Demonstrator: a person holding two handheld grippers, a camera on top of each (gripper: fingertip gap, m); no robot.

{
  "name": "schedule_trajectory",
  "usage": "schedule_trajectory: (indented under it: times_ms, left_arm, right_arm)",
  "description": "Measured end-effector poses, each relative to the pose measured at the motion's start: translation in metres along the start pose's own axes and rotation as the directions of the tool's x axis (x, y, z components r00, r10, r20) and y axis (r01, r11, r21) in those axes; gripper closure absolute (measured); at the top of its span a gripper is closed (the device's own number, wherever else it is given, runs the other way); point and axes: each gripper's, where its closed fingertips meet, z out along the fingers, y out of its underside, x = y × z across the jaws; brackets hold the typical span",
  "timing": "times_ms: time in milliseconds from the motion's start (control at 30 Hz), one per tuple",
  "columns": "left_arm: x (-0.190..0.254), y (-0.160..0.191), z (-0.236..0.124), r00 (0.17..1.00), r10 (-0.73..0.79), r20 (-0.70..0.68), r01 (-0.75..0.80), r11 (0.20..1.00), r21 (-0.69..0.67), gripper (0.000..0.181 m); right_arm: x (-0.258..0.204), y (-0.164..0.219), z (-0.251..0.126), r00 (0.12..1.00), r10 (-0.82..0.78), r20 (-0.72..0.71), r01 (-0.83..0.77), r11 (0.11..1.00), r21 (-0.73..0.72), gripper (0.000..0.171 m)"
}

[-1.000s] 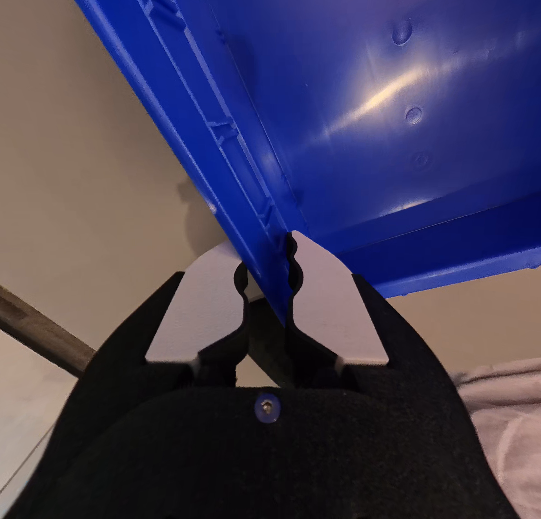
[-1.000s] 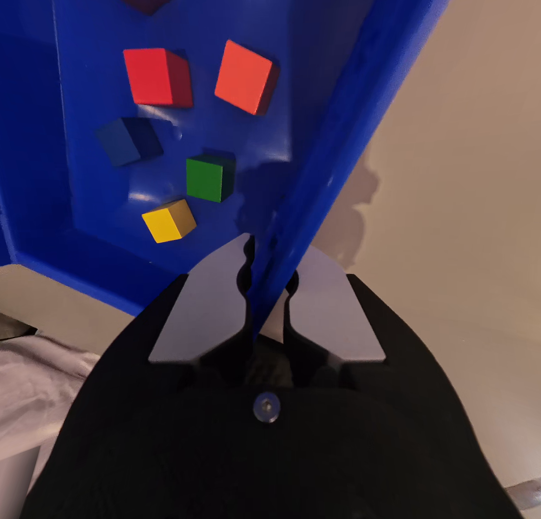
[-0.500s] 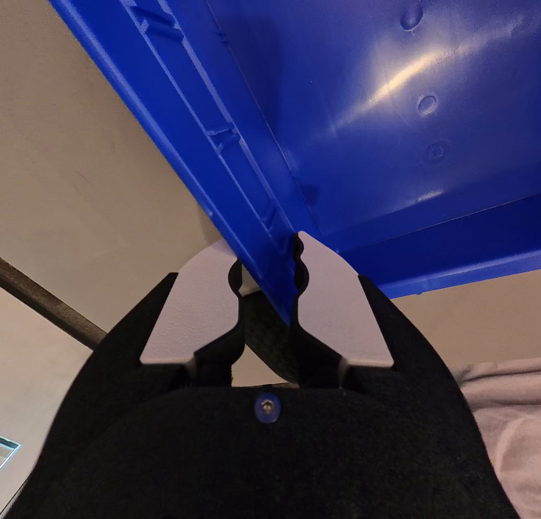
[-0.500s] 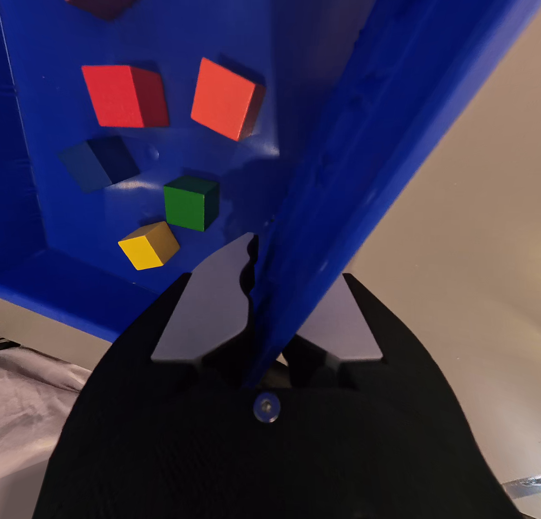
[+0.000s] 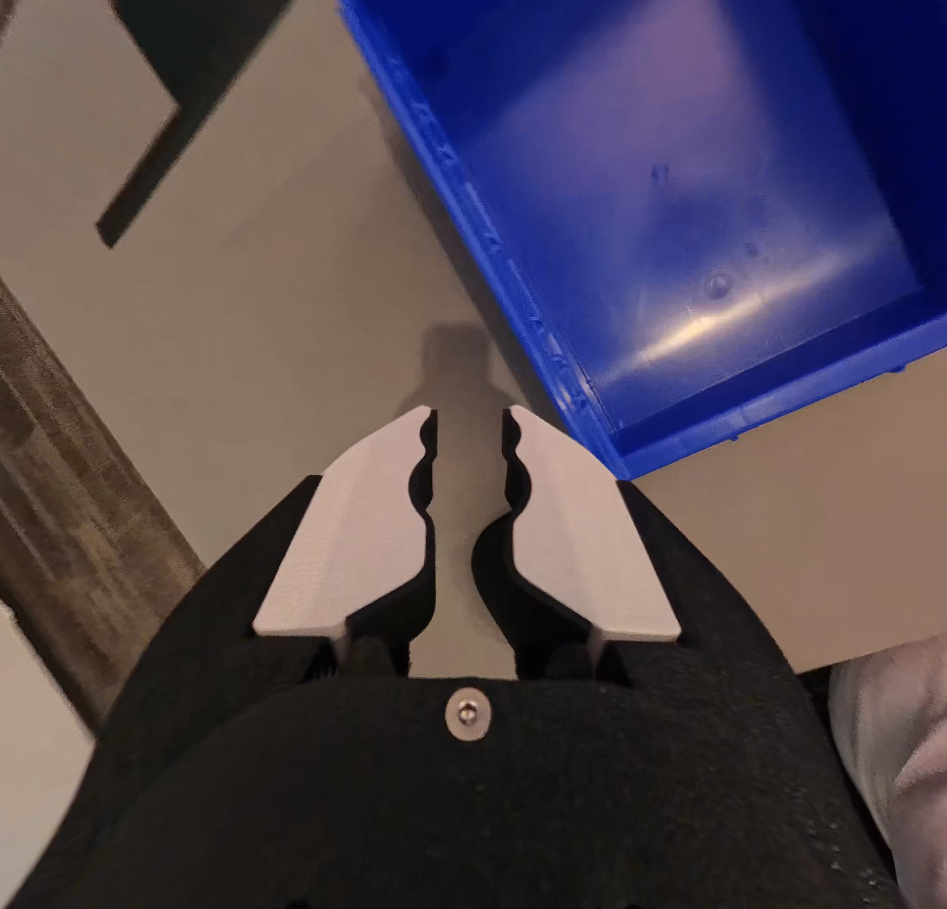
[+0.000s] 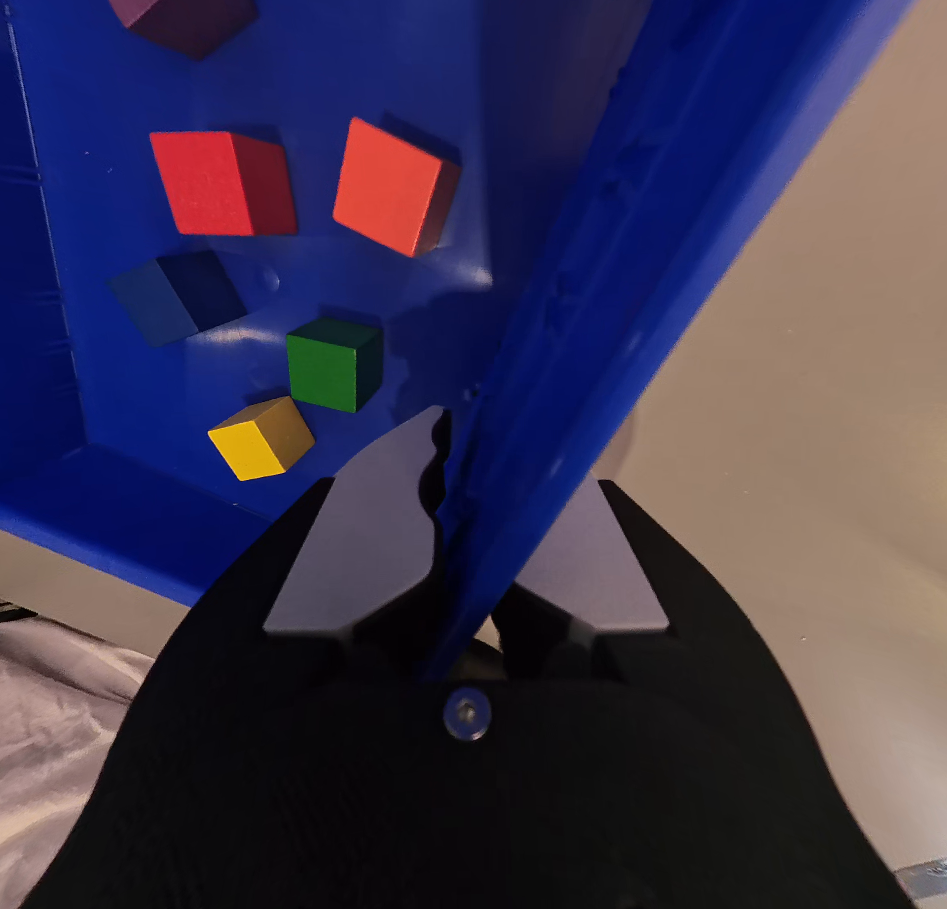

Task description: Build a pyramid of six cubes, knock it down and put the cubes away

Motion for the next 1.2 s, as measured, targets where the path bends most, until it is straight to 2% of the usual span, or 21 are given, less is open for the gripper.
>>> schedule_trajectory:
  times_ms: [100,200,267,333,533,633,733,867,967,1100,1200]
  left_arm:
    - [-0.038,0.002,-0.030,0.991,-0.132,0.001,0.129,0.971,0.199,0.160]
    - [-0.091,0.010,-0.058,0.945,-0.328,0.008,0.298,0.869,0.394,0.170]
    - [-0.123,0.026,-0.072,0.897,-0.441,0.023,0.378,0.794,0.477,0.181]
    - [-0.139,0.043,-0.077,0.872,-0.490,0.014,0.418,0.757,0.502,0.181]
    - [-0.161,0.085,-0.074,0.836,-0.548,0.037,0.467,0.745,0.477,0.181]
    - [-0.163,0.091,-0.078,0.825,-0.565,0.014,0.487,0.723,0.489,0.181]
    - [-0.160,0.092,-0.081,0.829,-0.560,0.002,0.486,0.721,0.494,0.181]
    - [-0.154,0.086,-0.086,0.844,-0.535,0.027,0.454,0.742,0.494,0.181]
    - [-0.151,0.077,-0.093,0.847,-0.528,0.054,0.430,0.742,0.514,0.181]
    - [-0.158,0.076,-0.106,0.799,-0.584,0.141,0.431,0.720,0.544,0.164]
    - [-0.168,0.092,-0.117,0.746,-0.633,0.205,0.435,0.698,0.569,0.161]
  right_arm:
    - [0.000,0.000,0.000,1.000,0.007,0.002,-0.007,1.000,-0.002,0.157]
    - [0.008,0.002,-0.002,1.000,-0.020,-0.012,0.020,0.999,-0.041,0.160]
    - [0.018,0.006,-0.004,0.999,-0.053,-0.006,0.052,0.997,-0.063,0.162]
    - [0.028,0.014,-0.007,0.997,-0.078,0.002,0.078,0.994,-0.078,0.162]
    - [0.052,0.035,-0.028,0.998,-0.058,-0.018,0.057,0.995,-0.079,0.163]
    - [0.049,0.035,-0.055,1.000,-0.024,-0.009,0.023,0.999,-0.047,0.163]
    - [0.032,0.025,-0.098,0.999,-0.034,-0.034,0.033,0.999,-0.034,0.165]
    - [-0.027,-0.009,-0.150,0.992,-0.111,-0.060,0.109,0.994,-0.032,0.164]
    - [-0.099,-0.047,-0.165,0.976,-0.212,-0.040,0.212,0.977,-0.019,0.164]
    - [-0.210,-0.105,-0.148,0.941,-0.337,0.038,0.336,0.941,0.031,0.164]
    - [-0.287,-0.139,-0.118,0.915,-0.386,0.118,0.384,0.922,0.042,0.164]
